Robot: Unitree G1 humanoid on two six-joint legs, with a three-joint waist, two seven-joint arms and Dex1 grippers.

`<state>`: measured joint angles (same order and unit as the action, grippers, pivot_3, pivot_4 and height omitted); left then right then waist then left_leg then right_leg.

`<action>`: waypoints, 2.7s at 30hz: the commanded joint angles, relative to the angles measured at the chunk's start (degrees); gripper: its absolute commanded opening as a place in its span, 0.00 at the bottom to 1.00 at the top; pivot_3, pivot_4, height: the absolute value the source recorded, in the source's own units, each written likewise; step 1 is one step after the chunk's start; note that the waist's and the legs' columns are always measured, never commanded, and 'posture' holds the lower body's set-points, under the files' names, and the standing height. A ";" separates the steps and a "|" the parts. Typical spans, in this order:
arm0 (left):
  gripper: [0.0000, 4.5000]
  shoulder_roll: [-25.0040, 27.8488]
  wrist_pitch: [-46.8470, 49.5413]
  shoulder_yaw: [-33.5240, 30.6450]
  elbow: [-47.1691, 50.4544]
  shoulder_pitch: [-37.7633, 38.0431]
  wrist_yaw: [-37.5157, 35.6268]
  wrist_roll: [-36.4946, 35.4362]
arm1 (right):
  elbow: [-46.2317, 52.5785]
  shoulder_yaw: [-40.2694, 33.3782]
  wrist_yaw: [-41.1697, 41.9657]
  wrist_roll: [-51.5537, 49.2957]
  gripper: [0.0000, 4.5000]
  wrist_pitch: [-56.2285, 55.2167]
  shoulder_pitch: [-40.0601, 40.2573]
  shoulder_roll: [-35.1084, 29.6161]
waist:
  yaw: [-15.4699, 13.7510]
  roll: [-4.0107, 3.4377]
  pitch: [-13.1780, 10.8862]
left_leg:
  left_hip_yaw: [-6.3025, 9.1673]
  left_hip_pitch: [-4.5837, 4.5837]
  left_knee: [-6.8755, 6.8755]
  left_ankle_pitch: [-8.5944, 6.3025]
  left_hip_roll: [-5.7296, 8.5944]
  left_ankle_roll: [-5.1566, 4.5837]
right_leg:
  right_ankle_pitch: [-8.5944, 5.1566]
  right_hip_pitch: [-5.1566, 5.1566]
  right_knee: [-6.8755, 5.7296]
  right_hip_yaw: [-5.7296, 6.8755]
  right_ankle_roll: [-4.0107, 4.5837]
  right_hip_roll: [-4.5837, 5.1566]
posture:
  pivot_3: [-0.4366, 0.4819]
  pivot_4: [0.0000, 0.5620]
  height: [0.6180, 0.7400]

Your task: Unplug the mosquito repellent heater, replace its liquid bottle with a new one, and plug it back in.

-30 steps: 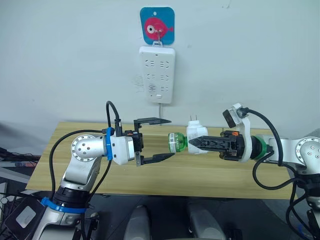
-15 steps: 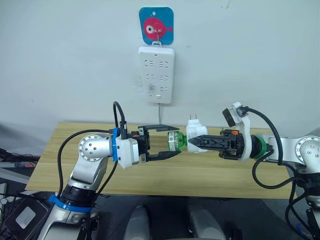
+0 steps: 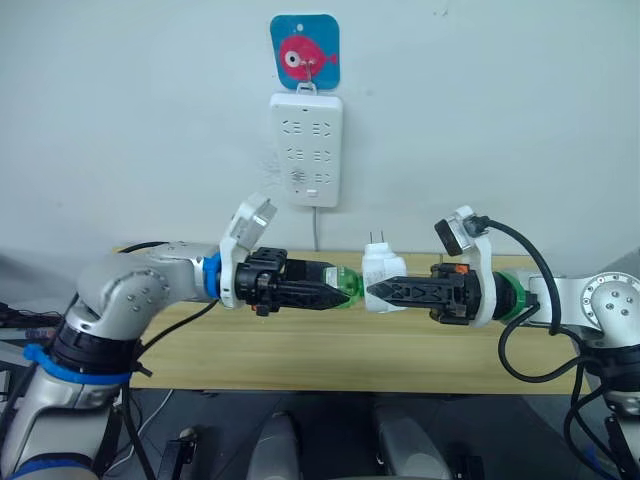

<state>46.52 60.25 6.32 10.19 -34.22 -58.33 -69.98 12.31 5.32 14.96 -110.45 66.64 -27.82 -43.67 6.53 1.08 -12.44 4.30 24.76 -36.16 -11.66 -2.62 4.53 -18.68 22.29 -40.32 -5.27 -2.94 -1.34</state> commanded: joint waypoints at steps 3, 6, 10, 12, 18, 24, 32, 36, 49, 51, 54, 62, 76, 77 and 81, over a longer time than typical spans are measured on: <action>0.50 3.62 11.39 -7.99 -7.51 -1.96 3.86 -6.54 | -0.11 -2.25 0.97 0.02 0.69 0.36 0.73 -2.16 | 0.10 0.00 0.00 | 0.00 0.00 0.02 0.00 -0.03 0.00 | 0.01 0.02 0.00 0.00 0.02 0.00 | 0.32 0.33 0.87; 0.50 4.38 13.82 -8.37 -7.50 -1.43 4.33 -7.26 | 0.08 -2.28 1.02 0.05 0.69 0.24 0.98 -2.38 | 0.04 0.00 0.00 | 0.02 0.00 0.02 0.00 -0.03 0.00 | 0.00 0.03 -0.05 0.02 0.03 0.00 | 0.33 0.33 0.87; 0.50 4.80 15.83 -9.28 -7.31 -0.41 5.41 -8.00 | 0.12 -2.36 1.19 0.46 0.69 0.17 1.16 -2.69 | 0.00 0.00 0.00 | 0.01 -0.01 0.02 0.00 -0.02 0.01 | 0.01 0.03 -0.05 -0.01 0.04 0.02 | 0.32 0.33 0.87; 0.50 4.69 16.66 -9.92 -7.71 -0.28 6.42 -8.89 | 0.04 -2.35 1.29 0.60 0.69 0.10 1.14 -2.78 | -0.01 0.00 0.00 | 0.01 -0.01 0.01 0.01 -0.02 0.01 | 0.01 0.03 -0.05 0.00 0.04 0.02 | 0.33 0.33 0.87; 0.50 4.04 18.11 -11.09 -8.07 0.36 9.28 -11.06 | -0.13 -2.07 1.35 0.73 0.69 -0.33 0.93 -2.54 | -0.07 0.00 0.00 | 0.00 -0.01 0.01 0.00 -0.01 0.01 | 0.00 0.03 -0.05 -0.02 0.03 0.03 | 0.33 0.34 0.87; 0.50 3.72 17.34 -11.07 -6.82 1.65 9.84 -11.42 | -0.12 -1.76 1.56 0.64 0.68 -0.71 0.70 -2.52 | -0.13 0.00 0.00 | -0.01 -0.01 0.01 0.00 0.00 0.01 | 0.01 0.03 -0.05 -0.02 0.04 0.04 | 0.33 0.34 0.87; 0.50 2.89 15.20 -10.24 -4.94 2.87 9.15 -10.42 | -0.03 -1.39 1.36 -0.36 0.68 -1.06 0.50 -2.30 | -0.15 0.00 0.00 | -0.03 -0.01 0.01 0.00 0.00 0.01 | 0.01 0.03 -0.05 -0.05 0.05 0.05 | 0.33 0.34 0.87; 0.50 0.64 11.93 -10.36 -3.81 3.06 9.66 -9.57 | 0.01 -1.28 1.35 -0.53 0.68 -1.03 0.40 -2.28 | -0.20 0.00 0.00 | -0.04 -0.01 0.01 0.00 0.00 0.01 | 0.02 0.03 -0.05 -0.05 0.06 0.05 | 0.33 0.34 0.87; 1.00 0.69 6.59 -10.49 -0.19 6.17 3.55 0.55 | -0.28 -1.52 1.04 -1.01 0.68 -0.80 0.37 -2.64 | -0.25 -0.01 -0.01 | -0.10 -0.01 0.04 0.00 0.02 0.01 | 0.04 0.06 -0.03 -0.12 0.09 0.06 | 0.33 0.35 0.87; 1.00 1.64 2.06 -9.81 1.13 7.93 1.54 5.79 | -0.40 -1.59 0.90 -0.97 0.68 -0.88 0.37 -2.58 | -0.23 -0.01 -0.01 | -0.11 -0.02 0.04 0.00 0.01 0.01 | 0.03 0.06 -0.03 -0.13 0.08 0.05 | 0.33 0.35 0.87; 1.00 1.98 -11.26 -8.12 3.07 11.37 -0.80 17.69 | -0.49 -1.68 0.68 -1.03 0.68 -1.01 0.42 -2.58 | -0.26 -0.01 -0.01 | -0.12 -0.04 0.04 0.00 0.01 0.01 | 0.03 0.06 -0.03 -0.15 0.09 0.06 | 0.32 0.36 0.87; 1.00 -8.45 -69.64 -3.97 3.50 19.45 -8.34 47.26 | -0.85 -1.63 0.52 -0.64 0.68 -0.88 0.08 -2.23 | -1.61 -0.01 -0.01 | -0.31 0.02 0.07 0.00 0.02 0.01 | 0.16 0.03 0.28 -0.27 0.30 0.14 | 0.33 0.35 0.87; 1.00 -14.24 -80.61 -1.46 -1.62 14.03 -11.52 47.85 | -1.14 -1.46 0.58 -0.60 0.68 -0.20 -0.58 -1.74 | -1.37 -0.01 0.00 | -0.32 0.01 0.04 0.00 0.01 0.00 | 0.19 0.00 0.27 -0.28 0.25 0.10 | 0.33 0.35 0.87; 1.00 -14.20 -80.47 -1.27 -1.92 13.89 -11.84 47.65 | -1.10 -1.47 0.57 -0.63 0.68 -0.16 -0.57 -1.73 | -1.37 -0.01 0.00 | -0.31 0.00 0.05 0.00 0.01 0.00 | 0.19 0.01 0.27 -0.27 0.25 0.09 | 0.33 0.35 0.87; 0.96 -14.56 -81.62 -0.45 -3.26 13.22 -13.11 47.68 | -0.89 -1.50 0.57 -1.00 0.68 -0.03 -0.51 -1.66 | -1.42 -0.01 0.00 | -0.27 0.01 0.07 -0.01 0.00 0.00 | 0.19 0.00 0.27 -0.24 0.25 0.08 | 0.33 0.35 0.87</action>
<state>32.21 -20.28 5.86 6.14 -20.30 -71.08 -22.08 10.09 5.44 14.83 -109.63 66.68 -27.65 -45.33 5.11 1.07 -12.44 4.03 24.78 -36.09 -11.67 -2.62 4.53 -18.49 22.29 -40.05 -5.51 -2.69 -1.26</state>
